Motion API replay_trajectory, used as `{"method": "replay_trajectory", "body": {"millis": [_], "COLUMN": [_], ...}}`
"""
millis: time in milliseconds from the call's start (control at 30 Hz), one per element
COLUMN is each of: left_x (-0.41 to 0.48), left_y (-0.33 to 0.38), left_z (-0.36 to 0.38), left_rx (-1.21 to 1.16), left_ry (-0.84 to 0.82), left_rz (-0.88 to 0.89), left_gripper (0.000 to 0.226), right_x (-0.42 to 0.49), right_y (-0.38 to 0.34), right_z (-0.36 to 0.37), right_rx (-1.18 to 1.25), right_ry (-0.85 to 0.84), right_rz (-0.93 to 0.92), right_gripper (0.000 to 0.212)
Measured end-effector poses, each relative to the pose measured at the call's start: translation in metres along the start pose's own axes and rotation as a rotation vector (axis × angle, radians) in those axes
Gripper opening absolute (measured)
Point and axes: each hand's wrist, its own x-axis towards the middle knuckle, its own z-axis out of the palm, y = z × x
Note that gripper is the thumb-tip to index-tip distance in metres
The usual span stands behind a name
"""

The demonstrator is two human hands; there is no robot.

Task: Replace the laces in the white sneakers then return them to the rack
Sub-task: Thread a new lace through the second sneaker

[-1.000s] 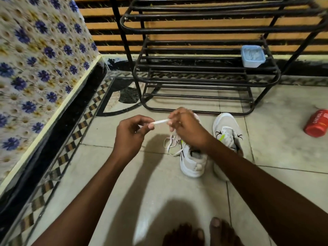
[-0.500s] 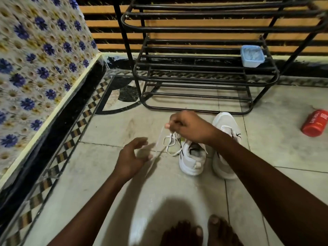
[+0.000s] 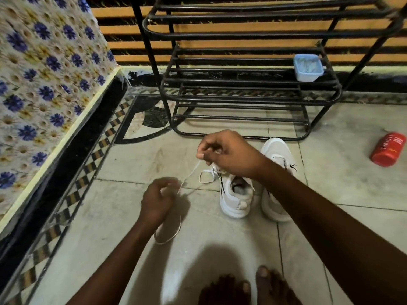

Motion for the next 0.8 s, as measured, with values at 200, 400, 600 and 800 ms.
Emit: {"method": "replay_trajectory", "body": {"millis": [200, 400, 600, 800], "left_x": [-0.005, 0.011, 0.003, 0.022], "left_y": [0.041, 0.001, 0.064, 0.025], "left_z": [0.016, -0.001, 0.017, 0.01], "left_rx": [-0.7, 0.465, -0.446, 0.066], "left_ry": [-0.389, -0.105, -0.509, -0.195], "left_rz": [0.148, -0.249, 0.147, 0.122], "left_gripper": [0.027, 0.017, 0.037, 0.032], "right_x": [0.001, -0.009, -0.011, -0.016], "right_y": [0.005, 0.019, 0.015, 0.031], "right_z": [0.002, -0.017, 0.0, -0.027], "right_rx": [0.115, 0.109, 0.126, 0.161], "right_ry": [0.063, 0.178, 0.078, 0.224], "right_rz": [-0.005, 0.086, -0.001, 0.044], "right_gripper": [0.006, 0.009, 0.007, 0.004]}}
